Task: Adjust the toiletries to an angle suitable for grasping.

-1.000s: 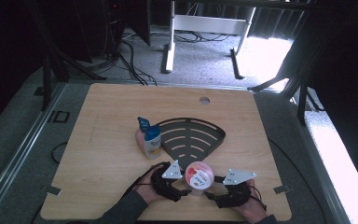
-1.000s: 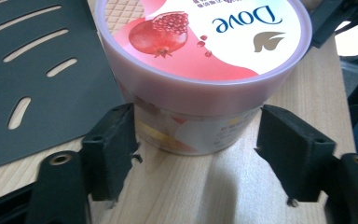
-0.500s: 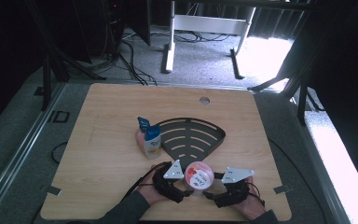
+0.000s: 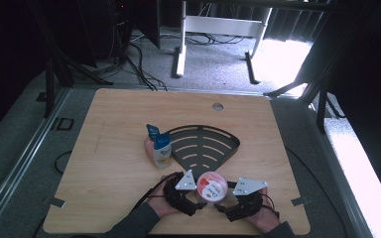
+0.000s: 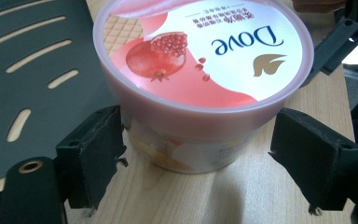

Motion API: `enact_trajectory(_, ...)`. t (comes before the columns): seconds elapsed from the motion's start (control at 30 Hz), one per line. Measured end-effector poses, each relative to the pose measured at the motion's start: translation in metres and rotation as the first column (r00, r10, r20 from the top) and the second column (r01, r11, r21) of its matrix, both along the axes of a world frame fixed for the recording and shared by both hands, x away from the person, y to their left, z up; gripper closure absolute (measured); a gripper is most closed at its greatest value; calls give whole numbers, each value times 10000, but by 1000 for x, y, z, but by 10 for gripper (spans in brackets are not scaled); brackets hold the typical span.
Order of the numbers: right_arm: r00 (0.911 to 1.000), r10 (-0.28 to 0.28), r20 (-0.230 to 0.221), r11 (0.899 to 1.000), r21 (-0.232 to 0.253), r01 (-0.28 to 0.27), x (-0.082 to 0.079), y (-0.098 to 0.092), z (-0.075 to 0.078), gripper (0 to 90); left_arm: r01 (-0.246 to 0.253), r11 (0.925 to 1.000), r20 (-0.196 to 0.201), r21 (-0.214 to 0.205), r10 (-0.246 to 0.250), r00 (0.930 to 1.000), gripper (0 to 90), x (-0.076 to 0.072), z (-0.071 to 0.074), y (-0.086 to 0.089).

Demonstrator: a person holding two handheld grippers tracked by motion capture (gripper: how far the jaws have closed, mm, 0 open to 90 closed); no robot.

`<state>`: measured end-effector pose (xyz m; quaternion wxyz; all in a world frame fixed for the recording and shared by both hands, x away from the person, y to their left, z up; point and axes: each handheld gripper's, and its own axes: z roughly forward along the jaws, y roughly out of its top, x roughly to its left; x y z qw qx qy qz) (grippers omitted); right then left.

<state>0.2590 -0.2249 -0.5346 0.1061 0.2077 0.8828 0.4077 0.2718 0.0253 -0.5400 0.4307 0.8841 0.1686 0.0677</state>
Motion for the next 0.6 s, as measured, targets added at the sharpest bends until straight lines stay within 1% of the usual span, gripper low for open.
enact_trajectory(0.17,10000,38,-33,10000,-75,-38,0,0,1,142,-5,10000,68,49,4,10000,164,-1,1,-1)
enact_trajectory(0.2,10000,34,-51,10000,-77,-34,0,0,1,143,-33,10000,126,57,33,9999,165,-2,1,-1)
enact_trajectory(0.23,10000,22,-68,10000,-79,-22,0,0,1,142,-40,9999,277,117,36,9996,167,-3,1,-1)
enact_trajectory(0.3,10000,4,-98,10000,-68,-5,0,0,2,143,-43,9998,296,181,38,9996,169,-4,2,-2)
enact_trajectory(0.43,9999,-11,-127,10000,-58,10,-1,0,2,143,-27,9999,305,169,22,9995,170,-5,2,-2)
enact_trajectory(0.6,10000,10,-71,9999,-161,-11,-2,0,3,142,-51,9996,448,284,39,9990,170,-7,3,-3)
